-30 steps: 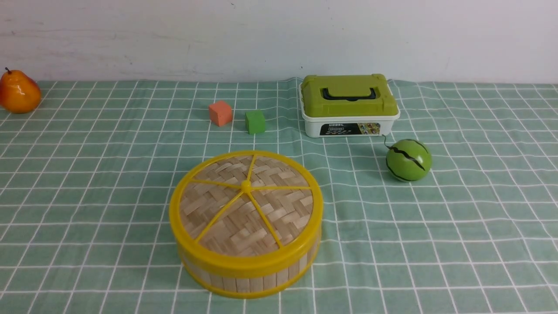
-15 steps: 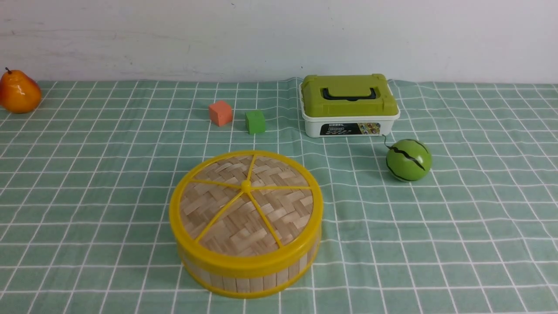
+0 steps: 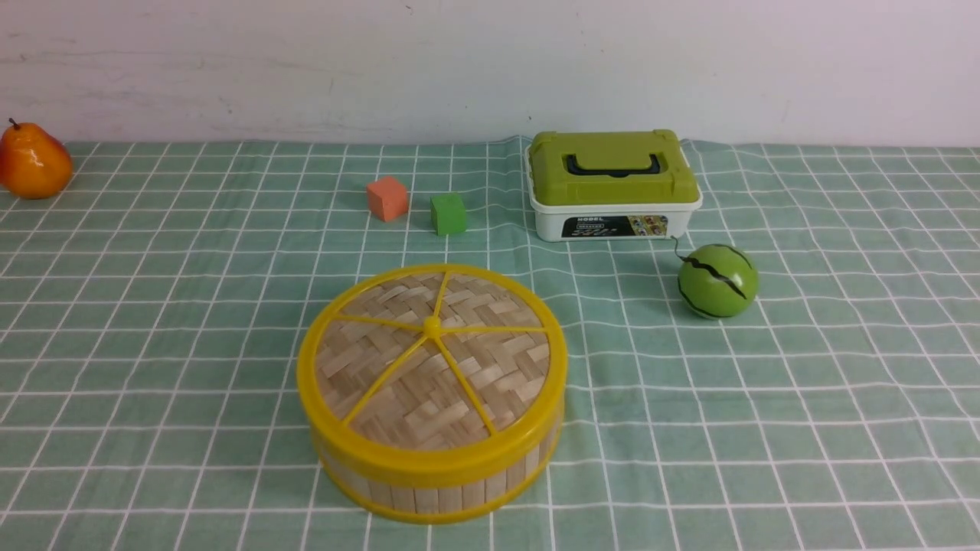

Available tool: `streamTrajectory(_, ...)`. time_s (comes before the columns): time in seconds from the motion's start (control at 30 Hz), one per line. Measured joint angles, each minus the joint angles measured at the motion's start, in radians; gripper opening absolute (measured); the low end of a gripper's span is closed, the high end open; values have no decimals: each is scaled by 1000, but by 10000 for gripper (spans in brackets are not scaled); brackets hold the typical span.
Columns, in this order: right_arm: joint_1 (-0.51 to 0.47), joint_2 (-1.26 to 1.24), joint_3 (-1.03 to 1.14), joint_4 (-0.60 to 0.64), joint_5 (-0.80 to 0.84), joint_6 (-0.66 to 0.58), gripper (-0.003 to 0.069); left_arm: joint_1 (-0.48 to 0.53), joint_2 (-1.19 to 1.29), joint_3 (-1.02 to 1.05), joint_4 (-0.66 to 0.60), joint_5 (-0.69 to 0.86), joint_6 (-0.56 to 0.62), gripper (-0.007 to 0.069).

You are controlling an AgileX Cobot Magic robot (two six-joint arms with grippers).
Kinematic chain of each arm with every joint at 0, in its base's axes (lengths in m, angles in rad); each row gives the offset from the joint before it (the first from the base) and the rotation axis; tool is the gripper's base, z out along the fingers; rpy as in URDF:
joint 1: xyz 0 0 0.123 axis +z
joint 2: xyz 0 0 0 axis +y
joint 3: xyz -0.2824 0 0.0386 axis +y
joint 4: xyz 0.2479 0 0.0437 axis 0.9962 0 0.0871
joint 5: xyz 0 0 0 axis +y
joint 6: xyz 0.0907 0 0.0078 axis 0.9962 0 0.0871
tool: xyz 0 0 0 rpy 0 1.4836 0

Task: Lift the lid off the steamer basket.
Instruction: Use the right arm to lift the lid of the steamer

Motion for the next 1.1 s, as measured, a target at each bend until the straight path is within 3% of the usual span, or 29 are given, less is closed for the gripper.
streamTrajectory(0.33,0,0,0,-35,17,-18,241,0,0,0,0,0,0,239)
streamTrajectory(0.53,0,3,-52,-127,80,-183,218,0,0,0,0,0,0,239)
streamTrajectory(0.67,0,157,-303,-292,255,-350,76,0,0,0,0,0,0,239)
streamTrajectory(0.7,0,169,-303,-299,255,-350,76,0,0,0,0,0,0,239)
streamTrajectory(0.77,0,336,-511,-373,410,-499,-1,0,0,0,0,0,0,239)
streamTrajectory(0.9,0,633,-875,-406,732,-808,-21,0,0,0,0,0,0,239)
streamTrajectory(1.03,9,774,-1048,-401,837,-912,-20,0,0,0,0,0,0,239)
streamTrajectory(1.1,63,906,-1175,-400,855,-945,-14,0,0,0,0,0,0,239)
